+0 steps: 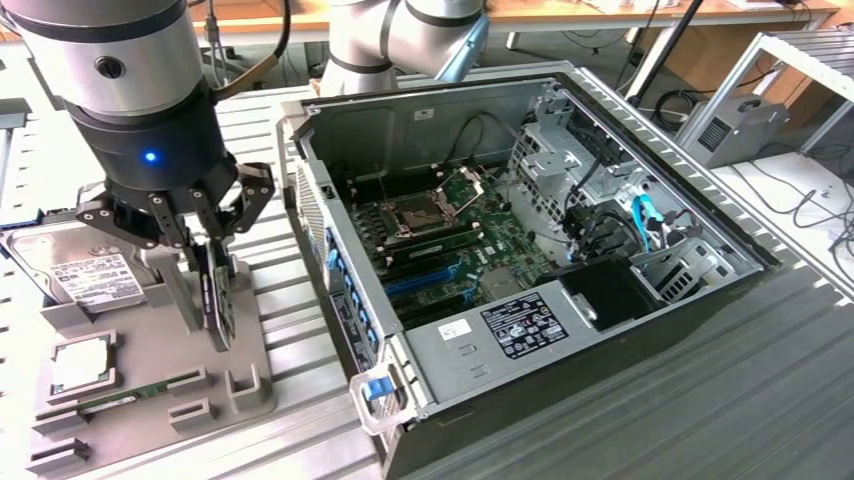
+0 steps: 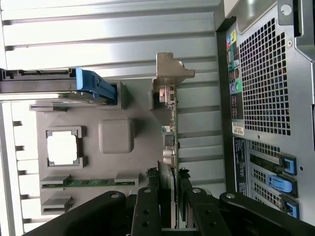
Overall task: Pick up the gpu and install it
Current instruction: 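Pick up the gpu and move the gpu toward the slot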
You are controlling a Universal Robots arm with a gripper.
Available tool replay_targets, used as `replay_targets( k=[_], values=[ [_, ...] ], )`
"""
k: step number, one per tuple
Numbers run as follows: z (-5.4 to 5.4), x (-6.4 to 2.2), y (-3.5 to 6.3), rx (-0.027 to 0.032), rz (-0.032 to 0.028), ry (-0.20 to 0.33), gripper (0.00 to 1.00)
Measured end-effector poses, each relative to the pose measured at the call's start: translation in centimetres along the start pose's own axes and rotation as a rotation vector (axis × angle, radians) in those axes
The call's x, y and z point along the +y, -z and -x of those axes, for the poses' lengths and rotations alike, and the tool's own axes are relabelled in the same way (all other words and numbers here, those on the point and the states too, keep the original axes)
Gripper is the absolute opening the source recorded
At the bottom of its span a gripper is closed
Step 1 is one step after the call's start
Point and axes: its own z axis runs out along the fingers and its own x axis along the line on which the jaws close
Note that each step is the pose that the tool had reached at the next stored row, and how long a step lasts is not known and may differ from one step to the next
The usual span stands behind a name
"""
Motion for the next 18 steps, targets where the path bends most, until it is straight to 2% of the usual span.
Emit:
replay_targets(
  k=[18],
  values=[
    [0.02, 0.03, 0.73, 0.0, 0.0, 0.0, 0.27]
  ],
)
